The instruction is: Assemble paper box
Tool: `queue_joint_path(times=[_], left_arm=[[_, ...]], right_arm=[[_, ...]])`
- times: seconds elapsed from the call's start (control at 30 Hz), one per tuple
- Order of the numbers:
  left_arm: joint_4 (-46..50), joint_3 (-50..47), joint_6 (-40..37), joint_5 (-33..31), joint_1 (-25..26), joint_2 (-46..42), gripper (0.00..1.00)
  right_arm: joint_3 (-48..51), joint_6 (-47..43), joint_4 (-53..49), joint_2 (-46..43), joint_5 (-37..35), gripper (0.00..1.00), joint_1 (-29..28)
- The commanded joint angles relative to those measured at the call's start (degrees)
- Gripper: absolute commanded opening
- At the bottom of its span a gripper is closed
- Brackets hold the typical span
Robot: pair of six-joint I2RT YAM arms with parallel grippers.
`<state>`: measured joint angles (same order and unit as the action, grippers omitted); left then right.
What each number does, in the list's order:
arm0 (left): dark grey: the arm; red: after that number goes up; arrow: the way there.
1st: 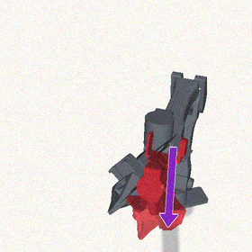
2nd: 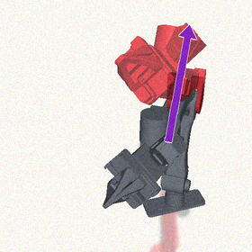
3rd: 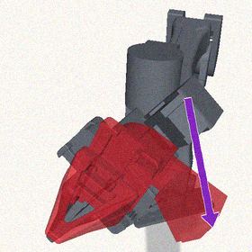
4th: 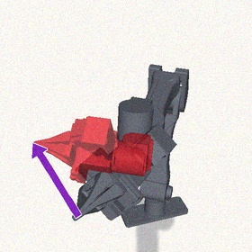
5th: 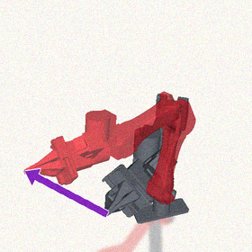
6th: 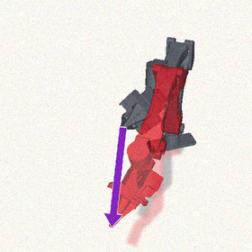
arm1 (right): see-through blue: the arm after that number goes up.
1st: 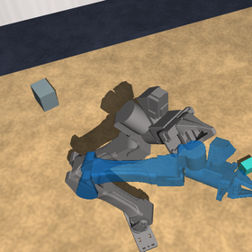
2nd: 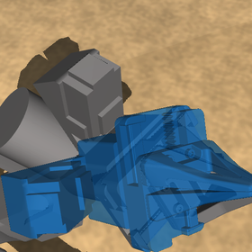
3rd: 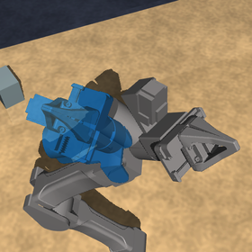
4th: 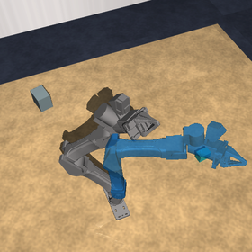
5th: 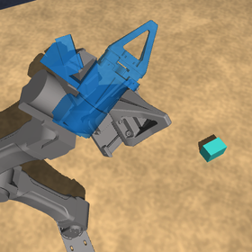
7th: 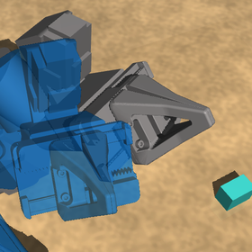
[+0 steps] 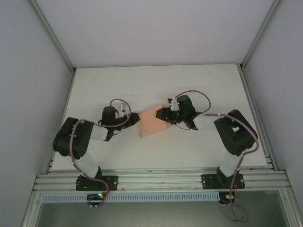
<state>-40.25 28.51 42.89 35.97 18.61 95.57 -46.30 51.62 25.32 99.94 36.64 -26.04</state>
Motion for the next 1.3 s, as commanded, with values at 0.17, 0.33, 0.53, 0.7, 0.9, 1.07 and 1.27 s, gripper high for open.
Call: queue_joint_path(times=[0.17, 0.33, 0.53, 0.7, 0.9, 1.07, 1.27], left_arm=[[32.1, 9.6, -33.1, -28.6, 16.3, -21.2, 1.00], [30.4, 7.2, -56.7, -40.5, 30.4, -27.2, 1.00], [31.5, 9.1, -69.7, -44.8, 38.7, -24.5, 1.00], [32.5, 11.6, -71.9, -46.7, 40.5, -20.0, 1.00], [30.7, 12.3, -72.1, -52.3, 41.3, -18.3, 0.96], [29.0, 11.6, -72.4, -50.7, 41.7, -19.2, 0.78], [26.1, 10.8, -73.1, -49.1, 41.7, -19.3, 0.65]], right_arm=[[1.8, 8.2, -12.2, -10.6, -3.2, 0.41, 4.2], [-4.9, 9.8, -34.2, -12.1, 2.1, 0.41, 7.7], [-10.1, 11.5, -44.9, -11.8, 10.5, 0.42, 9.0], [-11.4, 16.0, -46.8, -12.7, 14.4, 0.42, 9.2], [-13.3, 13.1, -53.9, -14.4, 14.9, 0.43, 9.3], [-12.5, 12.7, -55.3, -15.3, 15.5, 0.47, 9.3], [-10.7, 14.5, -53.1, -16.5, 16.1, 0.50, 9.3]])
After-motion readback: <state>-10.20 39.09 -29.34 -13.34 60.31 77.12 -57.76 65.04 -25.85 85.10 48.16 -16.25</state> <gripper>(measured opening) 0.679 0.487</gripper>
